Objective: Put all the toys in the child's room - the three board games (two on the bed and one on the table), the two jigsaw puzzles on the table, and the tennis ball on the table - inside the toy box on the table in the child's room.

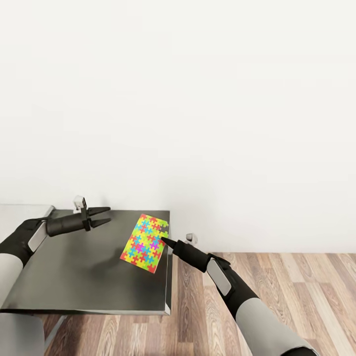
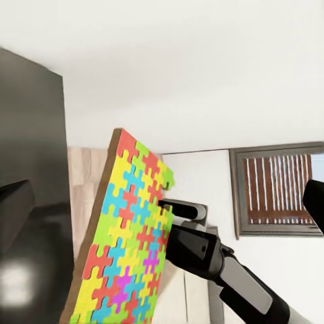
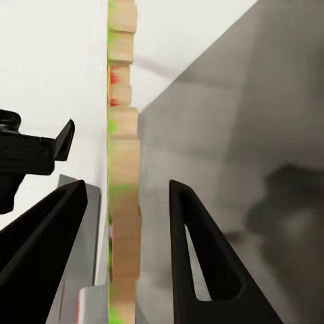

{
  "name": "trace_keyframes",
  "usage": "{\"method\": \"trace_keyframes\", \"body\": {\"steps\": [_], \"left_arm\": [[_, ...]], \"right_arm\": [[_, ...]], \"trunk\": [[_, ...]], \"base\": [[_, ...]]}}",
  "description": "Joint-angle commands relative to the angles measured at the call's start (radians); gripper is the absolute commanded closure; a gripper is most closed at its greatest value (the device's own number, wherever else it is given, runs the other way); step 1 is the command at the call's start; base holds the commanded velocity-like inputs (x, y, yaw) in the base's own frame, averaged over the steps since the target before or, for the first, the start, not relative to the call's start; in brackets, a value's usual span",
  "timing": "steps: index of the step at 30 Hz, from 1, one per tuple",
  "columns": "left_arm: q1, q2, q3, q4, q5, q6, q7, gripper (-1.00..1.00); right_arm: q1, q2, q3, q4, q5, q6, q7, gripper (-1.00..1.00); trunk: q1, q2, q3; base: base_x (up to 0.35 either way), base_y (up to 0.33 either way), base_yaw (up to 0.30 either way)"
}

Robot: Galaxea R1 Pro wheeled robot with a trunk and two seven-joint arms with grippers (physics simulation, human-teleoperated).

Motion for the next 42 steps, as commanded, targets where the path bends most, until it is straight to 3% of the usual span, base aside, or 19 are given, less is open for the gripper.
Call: {"method": "trace_keyframes", "body": {"steps": [1, 31, 38, 42], "left_arm": [[0.0, 0.002, -0.007, 0.001, 0.007, 0.008, -0.002, -1.0], [0.0, 0.0, -0.008, 0.0, 0.007, 0.005, 0.003, -1.0], [0.0, 0.0, -0.008, 0.0, 0.007, 0.005, 0.003, -1.0], [0.0, 0.0, -0.008, 0.0, 0.007, -0.021, 0.0, -1.0]], "right_arm": [[-0.001, 0.0, 0.001, 0.0, -0.01, 0.009, 0.0, 1.0], [0.001, 0.002, -0.004, 0.0, -0.01, 0.002, 0.003, 1.0], [0.001, 0.001, -0.004, 0.0, -0.01, -0.029, 0.003, 1.0], [0.001, 0.001, -0.004, 0.0, -0.01, -0.033, 0.003, 1.0]], "trunk": [[0.001, -0.002, 0.0], [0.001, -0.002, 0.05], [0.001, -0.002, 0.061], [0.001, -0.002, 0.068]], "base": [[0.0, 0.0, 0.0], [0.0, 0.0, -0.066], [0.0, 0.0, -0.078], [0.0, 0.0, -0.078]]}}
